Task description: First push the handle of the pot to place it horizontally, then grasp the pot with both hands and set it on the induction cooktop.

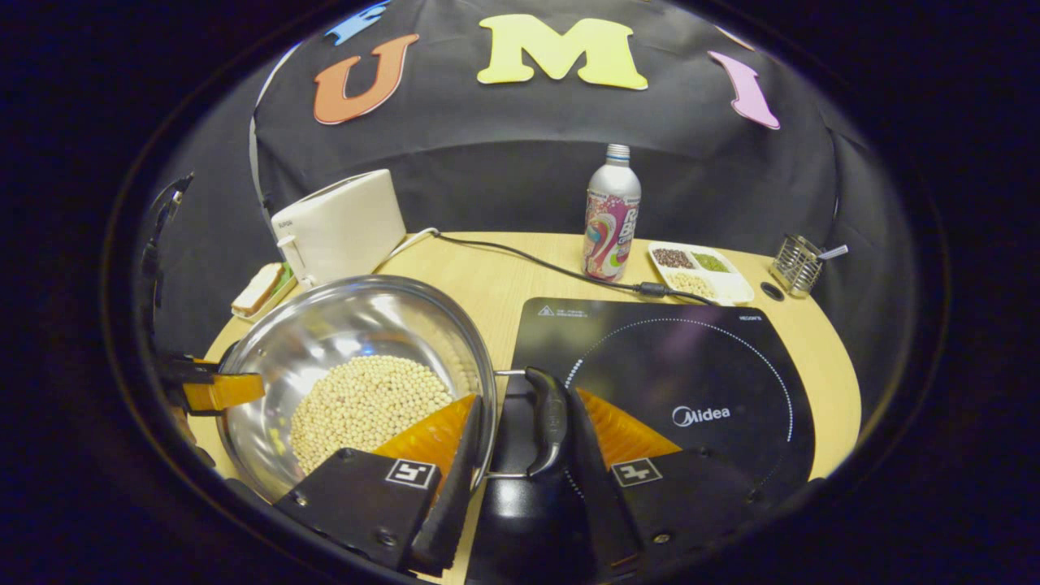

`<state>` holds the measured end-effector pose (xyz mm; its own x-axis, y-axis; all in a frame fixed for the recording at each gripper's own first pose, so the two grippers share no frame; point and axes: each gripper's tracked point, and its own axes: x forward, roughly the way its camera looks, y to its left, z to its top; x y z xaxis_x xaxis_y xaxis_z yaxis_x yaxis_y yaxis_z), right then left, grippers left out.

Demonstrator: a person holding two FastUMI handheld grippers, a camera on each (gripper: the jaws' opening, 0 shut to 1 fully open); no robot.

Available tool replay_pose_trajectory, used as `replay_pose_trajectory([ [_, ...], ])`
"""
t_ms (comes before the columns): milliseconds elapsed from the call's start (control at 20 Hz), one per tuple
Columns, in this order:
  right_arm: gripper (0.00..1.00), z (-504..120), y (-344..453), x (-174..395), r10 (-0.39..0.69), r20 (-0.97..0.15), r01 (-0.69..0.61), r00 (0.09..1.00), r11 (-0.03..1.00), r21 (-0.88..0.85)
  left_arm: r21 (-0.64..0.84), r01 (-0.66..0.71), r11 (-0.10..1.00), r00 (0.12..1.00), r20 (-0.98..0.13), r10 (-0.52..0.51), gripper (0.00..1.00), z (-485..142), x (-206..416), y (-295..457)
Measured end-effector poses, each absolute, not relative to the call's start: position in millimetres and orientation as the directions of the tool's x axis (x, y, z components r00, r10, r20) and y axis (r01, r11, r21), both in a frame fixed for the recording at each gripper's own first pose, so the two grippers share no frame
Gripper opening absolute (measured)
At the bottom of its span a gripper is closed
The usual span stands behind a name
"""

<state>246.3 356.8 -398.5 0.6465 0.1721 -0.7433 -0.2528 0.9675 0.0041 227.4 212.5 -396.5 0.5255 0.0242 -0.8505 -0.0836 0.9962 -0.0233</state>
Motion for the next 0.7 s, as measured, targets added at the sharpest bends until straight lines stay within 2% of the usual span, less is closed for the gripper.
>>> replay_pose_trajectory([
  [100, 0.60, -398, 357, 248, 0.184, -0.743, -0.259, 0.644, 0.966, 0.014, -0.035, -0.084, 0.996, 0.525, -0.851, 0.014, 0.59, -396, 227, 214],
  [150, 0.56, -398, 358, 249, 0.189, -0.740, -0.257, 0.645, 0.966, 0.023, -0.040, -0.086, 0.996, 0.525, -0.851, 0.012, 0.69, -396, 228, 214],
  [200, 0.58, -398, 359, 250, 0.194, -0.738, -0.261, 0.647, 0.965, 0.025, -0.048, -0.093, 0.994, 0.525, -0.851, 0.008, 0.59, -394, 228, 214],
  [300, 0.54, -396, 358, 248, 0.206, -0.736, -0.267, 0.645, 0.963, 0.036, -0.051, -0.094, 0.994, 0.524, -0.852, 0.005, 0.56, -393, 228, 213],
  [350, 0.53, -395, 359, 249, 0.211, -0.736, -0.265, 0.643, 0.963, 0.045, -0.052, -0.099, 0.994, 0.521, -0.853, 0.007, 0.65, -394, 227, 213],
  [450, 0.54, -396, 359, 247, 0.221, -0.741, -0.273, 0.634, 0.961, 0.052, -0.045, -0.099, 0.994, 0.519, -0.854, 0.013, 0.46, -393, 226, 214],
  [500, 0.51, -395, 359, 245, 0.228, -0.744, -0.277, 0.628, 0.959, 0.060, -0.045, -0.105, 0.993, 0.518, -0.855, 0.016, 0.56, -391, 225, 214],
  [700, 0.53, -382, 362, 230, 0.265, -0.750, -0.291, 0.606, 0.951, 0.101, -0.030, -0.116, 0.993, 0.528, -0.848, 0.036, 0.56, -369, 211, 219],
])
